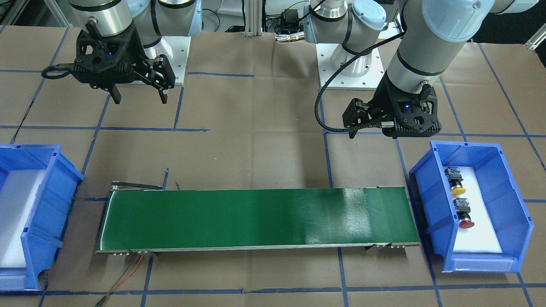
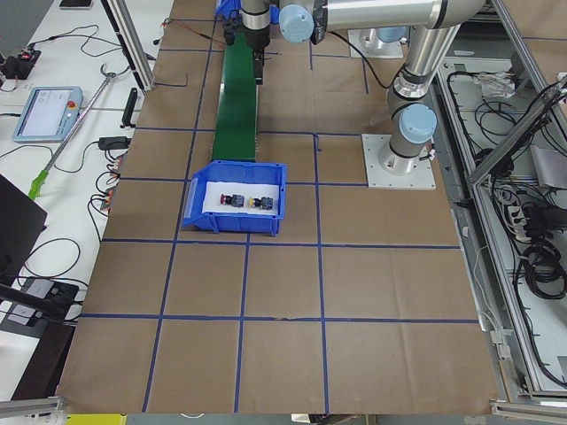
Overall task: Transport two buttons from left to right
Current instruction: 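Move the left gripper from above the conveyor toward the blue bin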
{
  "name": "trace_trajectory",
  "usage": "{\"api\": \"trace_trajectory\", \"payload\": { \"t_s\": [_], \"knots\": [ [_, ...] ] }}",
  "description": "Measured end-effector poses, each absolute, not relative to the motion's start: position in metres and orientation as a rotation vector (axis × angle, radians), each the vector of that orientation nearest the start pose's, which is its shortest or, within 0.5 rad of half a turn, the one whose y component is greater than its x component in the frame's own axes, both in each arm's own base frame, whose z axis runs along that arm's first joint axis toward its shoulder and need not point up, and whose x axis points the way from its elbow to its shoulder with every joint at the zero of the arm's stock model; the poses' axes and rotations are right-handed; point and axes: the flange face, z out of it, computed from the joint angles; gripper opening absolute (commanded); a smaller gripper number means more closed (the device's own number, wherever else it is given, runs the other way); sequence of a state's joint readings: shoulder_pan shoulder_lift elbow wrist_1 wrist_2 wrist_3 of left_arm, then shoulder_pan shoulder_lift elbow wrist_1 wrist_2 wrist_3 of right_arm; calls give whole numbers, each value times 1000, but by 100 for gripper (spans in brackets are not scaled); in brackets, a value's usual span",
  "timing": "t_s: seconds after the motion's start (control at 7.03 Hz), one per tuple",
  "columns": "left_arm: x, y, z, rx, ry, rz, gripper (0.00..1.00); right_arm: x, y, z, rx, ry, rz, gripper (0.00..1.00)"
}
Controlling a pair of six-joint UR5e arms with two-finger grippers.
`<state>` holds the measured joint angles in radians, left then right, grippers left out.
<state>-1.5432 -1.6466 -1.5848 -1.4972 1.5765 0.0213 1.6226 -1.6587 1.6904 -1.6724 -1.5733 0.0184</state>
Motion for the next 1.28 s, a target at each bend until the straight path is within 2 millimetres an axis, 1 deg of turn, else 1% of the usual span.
{"api": "trace_trajectory", "payload": {
  "t_s": [0.85, 1.28],
  "knots": [
    [-118, -518, 449, -1, 3138, 29, 100, 156, -454, 482, -50, 3140, -114, 100],
    [-114, -516, 448, -9, 3137, 34, 100, 156, -451, 479, -49, 3144, -67, 100]
  ]
}}
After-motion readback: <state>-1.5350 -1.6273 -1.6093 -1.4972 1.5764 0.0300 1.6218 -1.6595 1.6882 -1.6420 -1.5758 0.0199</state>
